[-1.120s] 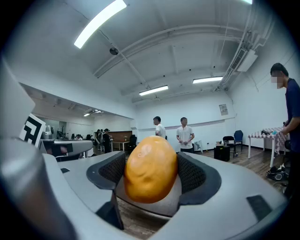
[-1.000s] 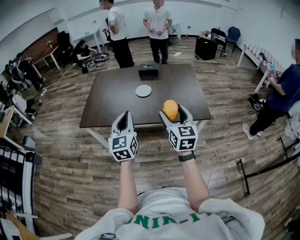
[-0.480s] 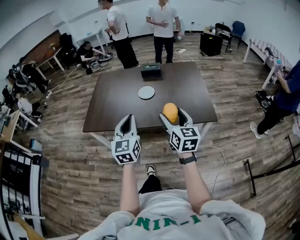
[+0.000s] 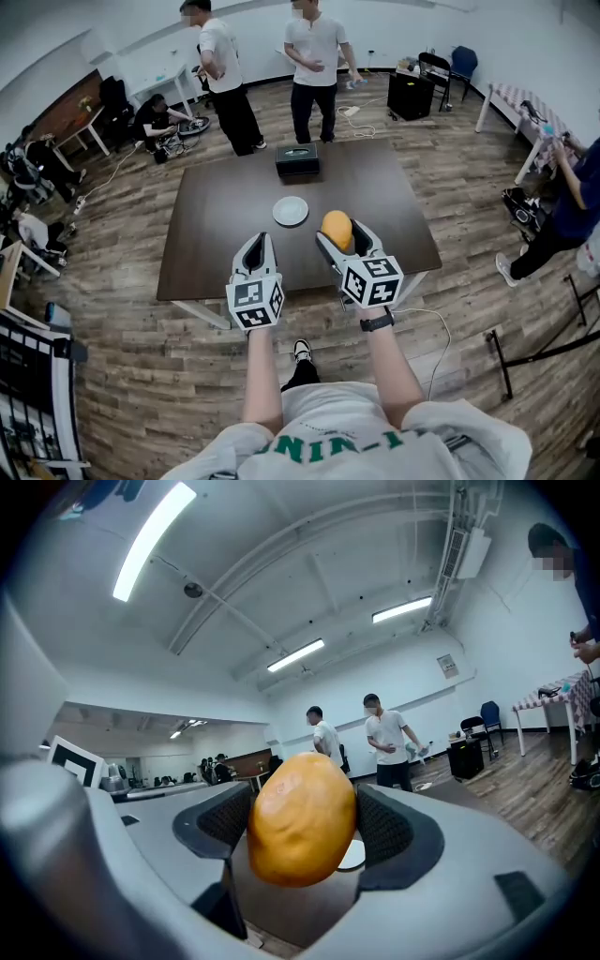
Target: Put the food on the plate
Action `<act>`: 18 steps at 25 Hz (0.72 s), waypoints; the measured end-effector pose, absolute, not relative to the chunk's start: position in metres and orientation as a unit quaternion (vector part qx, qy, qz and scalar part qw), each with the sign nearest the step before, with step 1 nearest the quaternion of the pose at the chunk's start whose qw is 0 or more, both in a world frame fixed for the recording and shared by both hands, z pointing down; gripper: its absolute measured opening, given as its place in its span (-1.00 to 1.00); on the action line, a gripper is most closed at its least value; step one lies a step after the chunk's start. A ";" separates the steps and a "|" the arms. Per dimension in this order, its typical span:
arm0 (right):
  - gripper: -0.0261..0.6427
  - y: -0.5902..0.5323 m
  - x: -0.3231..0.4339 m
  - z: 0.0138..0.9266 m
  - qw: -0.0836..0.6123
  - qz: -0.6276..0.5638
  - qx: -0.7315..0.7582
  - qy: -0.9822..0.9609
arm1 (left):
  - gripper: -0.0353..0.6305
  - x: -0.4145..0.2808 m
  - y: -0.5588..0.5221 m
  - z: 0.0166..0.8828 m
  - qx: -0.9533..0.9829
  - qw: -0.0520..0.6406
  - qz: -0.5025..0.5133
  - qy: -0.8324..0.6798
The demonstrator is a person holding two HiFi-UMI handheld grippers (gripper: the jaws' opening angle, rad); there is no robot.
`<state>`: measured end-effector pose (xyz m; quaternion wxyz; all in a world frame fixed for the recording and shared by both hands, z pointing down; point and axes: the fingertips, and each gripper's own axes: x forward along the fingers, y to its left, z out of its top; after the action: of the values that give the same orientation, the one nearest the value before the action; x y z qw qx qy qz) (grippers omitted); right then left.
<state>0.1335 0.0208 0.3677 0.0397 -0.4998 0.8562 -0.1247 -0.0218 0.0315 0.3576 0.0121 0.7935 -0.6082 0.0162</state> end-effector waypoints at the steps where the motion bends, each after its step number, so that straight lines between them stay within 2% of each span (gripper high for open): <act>1: 0.16 0.008 0.125 0.366 0.041 -0.125 -0.499 0.857 | -0.85 -0.030 0.017 0.356 0.794 0.010 0.017 -0.608; 9: 0.16 -0.089 0.066 0.363 0.011 -0.109 -0.508 0.854 | -0.85 -0.092 -0.083 0.359 0.799 0.015 0.016 -0.600; 18: 0.16 -0.159 0.042 0.389 -0.018 -0.121 -0.533 0.838 | -0.85 -0.137 -0.155 0.381 0.808 0.037 0.010 -0.587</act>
<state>0.0418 -0.1588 0.3892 -0.0177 -0.5325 0.8375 -0.1209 -0.1369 -0.1547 0.3814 0.0371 0.8085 -0.5873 0.0097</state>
